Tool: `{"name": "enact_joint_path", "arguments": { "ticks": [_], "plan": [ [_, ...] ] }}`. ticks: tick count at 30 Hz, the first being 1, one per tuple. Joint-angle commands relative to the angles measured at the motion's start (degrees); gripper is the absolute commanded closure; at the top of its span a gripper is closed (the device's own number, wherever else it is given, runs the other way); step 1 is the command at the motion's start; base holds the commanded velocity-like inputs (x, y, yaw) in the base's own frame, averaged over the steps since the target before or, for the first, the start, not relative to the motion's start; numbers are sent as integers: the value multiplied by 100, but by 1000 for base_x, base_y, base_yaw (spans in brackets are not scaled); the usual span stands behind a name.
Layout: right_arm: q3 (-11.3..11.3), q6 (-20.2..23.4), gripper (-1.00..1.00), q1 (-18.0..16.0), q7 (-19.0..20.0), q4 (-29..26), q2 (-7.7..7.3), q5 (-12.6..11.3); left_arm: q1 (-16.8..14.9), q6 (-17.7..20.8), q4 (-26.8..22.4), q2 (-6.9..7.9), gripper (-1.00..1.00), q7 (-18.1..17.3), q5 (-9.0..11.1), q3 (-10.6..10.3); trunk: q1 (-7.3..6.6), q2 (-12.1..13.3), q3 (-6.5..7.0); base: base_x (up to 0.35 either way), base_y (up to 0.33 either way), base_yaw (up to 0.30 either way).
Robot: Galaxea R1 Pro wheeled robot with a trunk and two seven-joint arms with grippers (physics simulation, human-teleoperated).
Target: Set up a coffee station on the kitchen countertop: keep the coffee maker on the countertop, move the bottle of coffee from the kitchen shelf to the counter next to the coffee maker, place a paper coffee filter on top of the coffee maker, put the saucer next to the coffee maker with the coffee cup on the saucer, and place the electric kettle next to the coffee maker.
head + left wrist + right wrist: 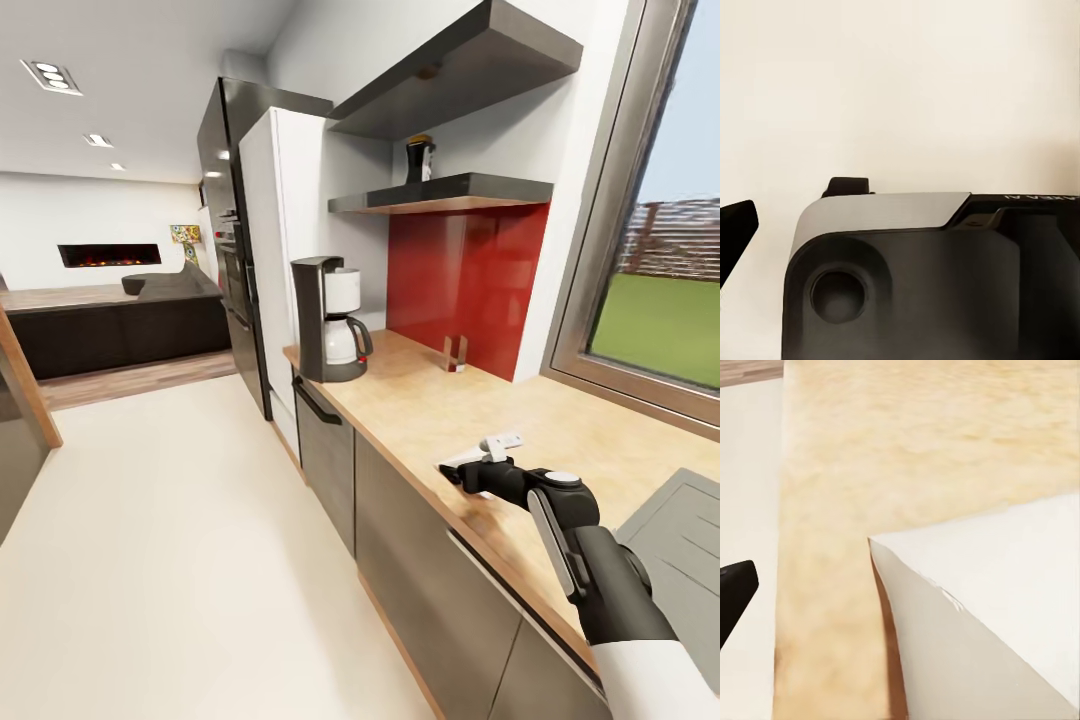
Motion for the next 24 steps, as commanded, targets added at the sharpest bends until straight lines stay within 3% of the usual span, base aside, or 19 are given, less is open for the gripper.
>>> {"name": "enact_joint_path", "arguments": {
  "ticks": [1,24],
  "plan": [
    [4,28,-100,-4,15,-6,-3,6,2,-7,-8,-3,-100,2,2,16,1,-3,-5,56,73,0],
    [4,30,-100,-4,15,-4,-3,6,2,-7,-8,-3,-100,2,2,17,1,-3,-5,5,7,0]
  ]
}}
